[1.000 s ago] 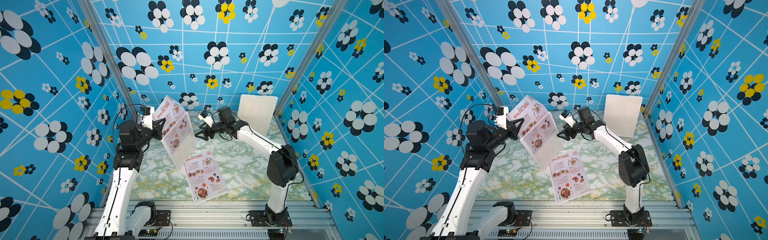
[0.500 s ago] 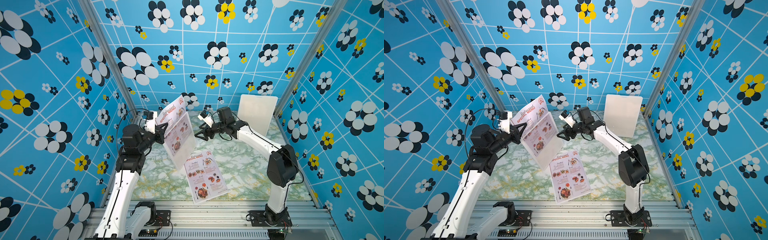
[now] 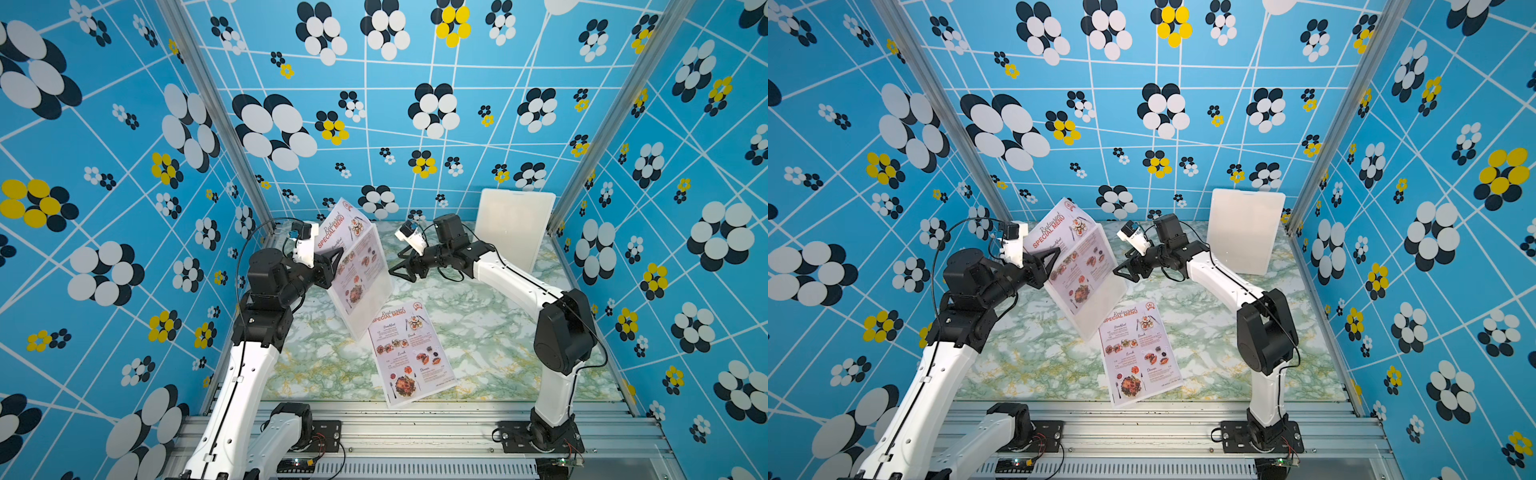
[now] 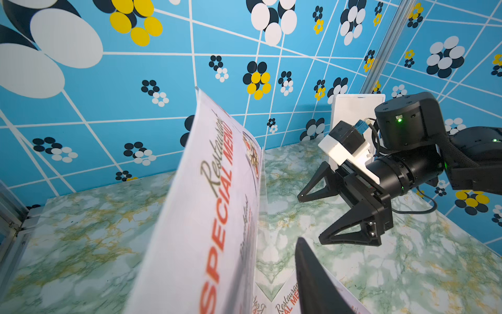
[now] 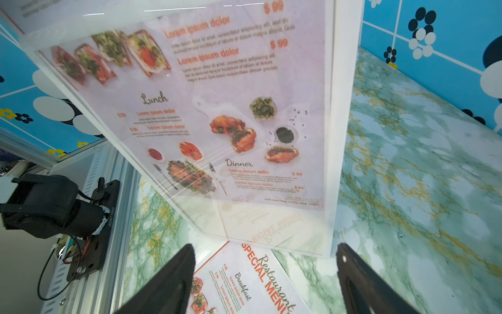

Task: Insert the menus into the narrow rack
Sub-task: Insert the menu into the narrow rack.

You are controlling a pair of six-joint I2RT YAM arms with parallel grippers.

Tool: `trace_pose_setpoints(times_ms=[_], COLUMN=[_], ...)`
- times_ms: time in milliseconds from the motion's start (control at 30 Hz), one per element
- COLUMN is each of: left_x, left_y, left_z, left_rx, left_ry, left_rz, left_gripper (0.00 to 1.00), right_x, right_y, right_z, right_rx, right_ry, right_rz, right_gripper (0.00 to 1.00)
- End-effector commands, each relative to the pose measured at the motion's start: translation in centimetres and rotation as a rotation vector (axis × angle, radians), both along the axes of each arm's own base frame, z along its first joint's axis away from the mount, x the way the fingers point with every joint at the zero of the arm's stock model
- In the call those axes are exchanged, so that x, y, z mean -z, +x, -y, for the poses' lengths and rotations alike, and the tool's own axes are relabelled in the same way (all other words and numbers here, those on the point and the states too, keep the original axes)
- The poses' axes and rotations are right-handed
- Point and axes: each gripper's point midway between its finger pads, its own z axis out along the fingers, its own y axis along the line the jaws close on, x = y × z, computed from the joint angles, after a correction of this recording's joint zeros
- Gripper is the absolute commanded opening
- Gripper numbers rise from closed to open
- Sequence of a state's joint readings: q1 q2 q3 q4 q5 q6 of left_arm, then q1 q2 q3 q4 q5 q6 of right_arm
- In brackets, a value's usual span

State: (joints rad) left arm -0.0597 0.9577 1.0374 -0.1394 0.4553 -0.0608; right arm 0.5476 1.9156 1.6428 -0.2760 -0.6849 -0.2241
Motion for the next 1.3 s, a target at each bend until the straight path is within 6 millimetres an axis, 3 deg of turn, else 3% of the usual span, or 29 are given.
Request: trace_pose_setpoints(times_ms=[0, 233, 400, 1100, 1133, 1233, 1267], left_x=[-1.3, -0.5, 0.1, 4.2, 4.1, 3.2, 2.6], left_y=[0.1, 0.2, 0.1, -0.3, -0.2, -0.1, 0.0], left_z=[-0.3, 0.0, 0.0, 0.8, 0.8, 0.5, 0.4], left_rx=[-0.017, 0.002, 0.005, 0.007, 0.004, -0.017, -0.025], left_ry=[0.047, 0.056, 0.058, 0.062, 0.063, 0.075, 0.084], left_rz=[0.035, 0.017, 0.01, -0.067, -0.065, -0.046, -0.034], left_gripper=[0.42, 0.11, 0.0, 0.01, 0.05, 0.31, 0.34], right_x=[-2.0, -2.2, -2.3, -2.2, -2.2, -2.3, -2.3], right_y=[-0.8, -0.9, -0.9, -1.0, -1.0, -1.0, -1.1], right_z=[0.2, 0.3, 0.2, 0.3, 0.3, 0.3, 0.3], right_rx=[-0.003, -0.002, -0.003, 0.0, 0.001, -0.001, -0.001], right_ry=[0.017, 0.015, 0.017, 0.019, 0.02, 0.023, 0.024], right_rz=[0.047, 0.053, 0.052, 0.053, 0.054, 0.053, 0.053], right_gripper=[0.84, 0.84, 0.84, 0.84, 0.84, 0.83, 0.84])
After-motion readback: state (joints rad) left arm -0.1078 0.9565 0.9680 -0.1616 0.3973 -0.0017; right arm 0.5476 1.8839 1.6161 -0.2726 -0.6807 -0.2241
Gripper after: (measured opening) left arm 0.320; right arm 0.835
